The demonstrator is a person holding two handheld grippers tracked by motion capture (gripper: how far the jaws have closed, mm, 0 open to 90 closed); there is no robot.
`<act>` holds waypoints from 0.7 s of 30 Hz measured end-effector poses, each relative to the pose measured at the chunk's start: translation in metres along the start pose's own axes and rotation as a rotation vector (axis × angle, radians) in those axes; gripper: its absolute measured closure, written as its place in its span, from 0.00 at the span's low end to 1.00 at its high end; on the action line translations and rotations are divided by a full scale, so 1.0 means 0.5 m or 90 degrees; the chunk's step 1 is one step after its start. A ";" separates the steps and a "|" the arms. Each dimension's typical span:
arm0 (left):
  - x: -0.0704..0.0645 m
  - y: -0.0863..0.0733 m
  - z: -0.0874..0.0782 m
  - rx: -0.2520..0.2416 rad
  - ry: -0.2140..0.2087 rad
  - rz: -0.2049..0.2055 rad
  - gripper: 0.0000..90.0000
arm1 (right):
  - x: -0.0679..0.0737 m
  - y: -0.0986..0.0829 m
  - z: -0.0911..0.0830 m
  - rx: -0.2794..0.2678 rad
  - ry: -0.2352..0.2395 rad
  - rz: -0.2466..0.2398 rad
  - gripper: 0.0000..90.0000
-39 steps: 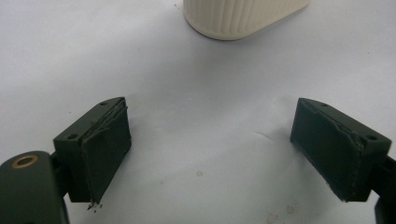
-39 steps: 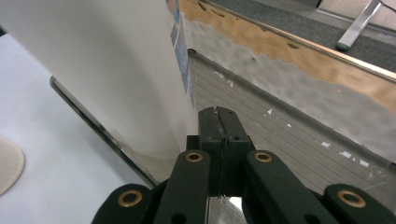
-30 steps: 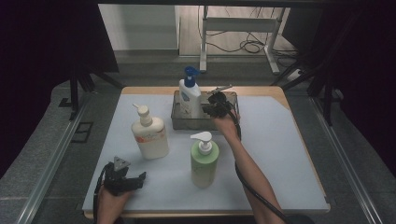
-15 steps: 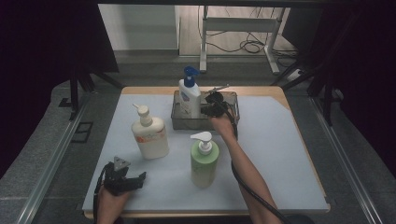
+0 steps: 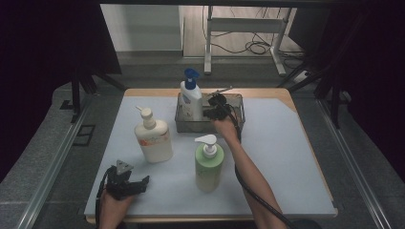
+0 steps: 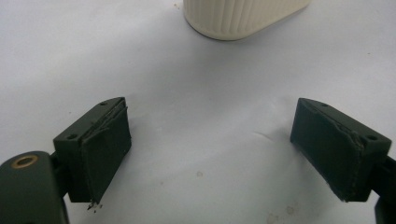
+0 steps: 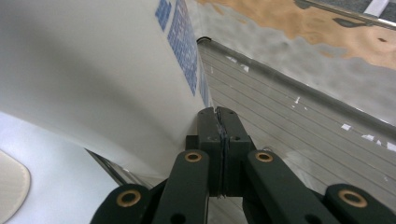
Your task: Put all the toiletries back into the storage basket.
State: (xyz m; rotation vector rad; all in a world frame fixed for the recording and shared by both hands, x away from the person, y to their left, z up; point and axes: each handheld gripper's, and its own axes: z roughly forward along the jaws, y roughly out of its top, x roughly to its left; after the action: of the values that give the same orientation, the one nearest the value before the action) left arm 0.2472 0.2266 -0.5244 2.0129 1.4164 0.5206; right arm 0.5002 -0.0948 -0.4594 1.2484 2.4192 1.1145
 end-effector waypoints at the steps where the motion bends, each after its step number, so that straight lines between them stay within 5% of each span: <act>1: 0.000 0.000 0.000 0.000 0.000 0.000 0.13 | 0.002 0.000 0.001 0.000 0.000 0.001 0.99; 21: 0.000 0.000 0.000 0.000 0.000 0.000 0.13 | 0.023 0.005 0.022 0.011 0.004 -0.009 0.97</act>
State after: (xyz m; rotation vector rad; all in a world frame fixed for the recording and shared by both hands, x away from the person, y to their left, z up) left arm 0.2473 0.2266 -0.5244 2.0131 1.4162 0.5210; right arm 0.4999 -0.0789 -0.4635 1.2329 2.4441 1.0978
